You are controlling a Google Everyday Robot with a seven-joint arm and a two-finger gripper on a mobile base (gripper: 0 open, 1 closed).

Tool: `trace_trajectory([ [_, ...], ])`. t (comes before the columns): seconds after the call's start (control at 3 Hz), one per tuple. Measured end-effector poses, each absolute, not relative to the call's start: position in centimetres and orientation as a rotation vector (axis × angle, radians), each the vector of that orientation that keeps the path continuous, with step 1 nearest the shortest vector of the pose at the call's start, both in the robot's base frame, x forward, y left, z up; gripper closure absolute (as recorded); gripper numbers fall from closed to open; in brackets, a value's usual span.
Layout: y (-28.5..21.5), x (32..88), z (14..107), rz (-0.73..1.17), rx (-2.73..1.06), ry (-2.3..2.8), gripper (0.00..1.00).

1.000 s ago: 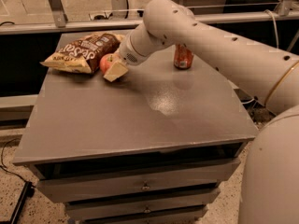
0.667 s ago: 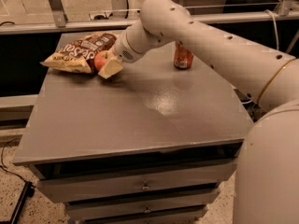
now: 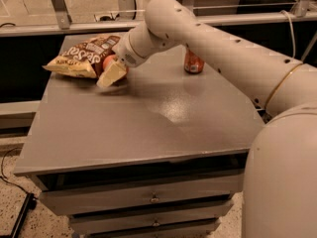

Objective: Move apple near brown chip bag

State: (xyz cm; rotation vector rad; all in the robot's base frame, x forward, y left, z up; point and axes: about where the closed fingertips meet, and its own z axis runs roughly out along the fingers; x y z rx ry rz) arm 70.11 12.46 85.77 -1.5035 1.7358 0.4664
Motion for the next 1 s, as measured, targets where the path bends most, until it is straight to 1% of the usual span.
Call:
trace_trajectory([
  [0.67, 12.8, 69.0, 84.7, 0.518, -1.527, 1.741, 0.0],
  [1.0, 10.9, 66.7, 86.0, 0.541, -1.502, 1.725, 0.0],
])
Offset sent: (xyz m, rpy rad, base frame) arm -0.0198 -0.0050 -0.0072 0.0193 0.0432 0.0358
